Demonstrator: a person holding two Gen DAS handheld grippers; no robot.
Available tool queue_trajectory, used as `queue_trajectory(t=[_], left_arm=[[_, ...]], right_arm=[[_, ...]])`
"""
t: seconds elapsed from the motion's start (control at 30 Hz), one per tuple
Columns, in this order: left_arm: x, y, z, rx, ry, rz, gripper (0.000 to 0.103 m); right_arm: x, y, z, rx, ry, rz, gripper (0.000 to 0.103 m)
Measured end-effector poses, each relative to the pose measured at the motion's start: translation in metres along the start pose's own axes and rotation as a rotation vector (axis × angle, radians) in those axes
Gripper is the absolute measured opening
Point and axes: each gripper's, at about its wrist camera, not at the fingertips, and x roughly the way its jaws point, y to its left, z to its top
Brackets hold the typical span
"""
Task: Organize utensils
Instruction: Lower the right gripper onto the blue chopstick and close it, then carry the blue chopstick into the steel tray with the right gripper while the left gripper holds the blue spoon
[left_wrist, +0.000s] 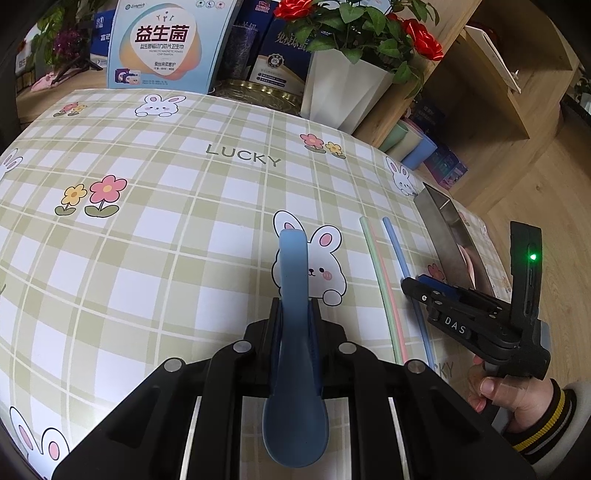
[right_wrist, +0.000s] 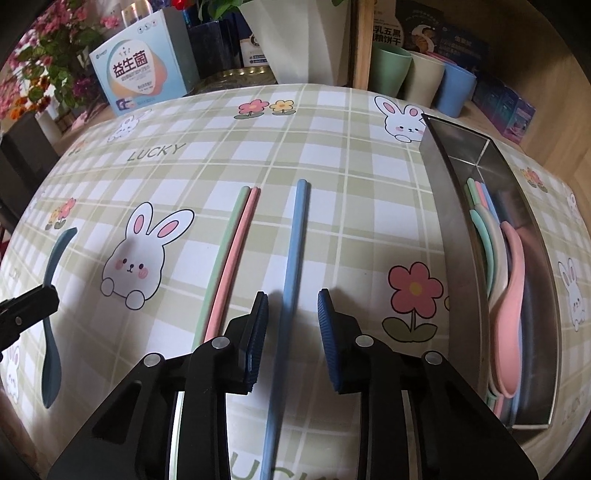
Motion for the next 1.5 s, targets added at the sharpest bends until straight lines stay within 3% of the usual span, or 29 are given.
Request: queue_trajectory(t=[0.1, 0.2, 0.7, 1.5], left_arm=[[0.001, -0.001, 0.000, 0.002, 0.004, 0.002, 0.013], [0.002, -0.002, -0.001, 0.002, 0.007, 0.003, 0.013], [-0.004, -0.006, 0.001, 0.006, -0.010, -0.001, 0.013], [-0.020, -0.029, 0.025, 0.011, -0.042, -0.026, 0.013]], right_arm=[[-0.002, 0.001, -0.003, 0.002, -0.001, 0.012, 0.011], [-0.004, 0.001, -0.006, 0.012, -0.002, 0.018, 0.007], [-0.015, -0.013, -0.015, 0.082, -0.021, 0.035, 0.006], [-0.069, -0.036, -0.004, 0.148, -0.169, 0.148, 0.006]])
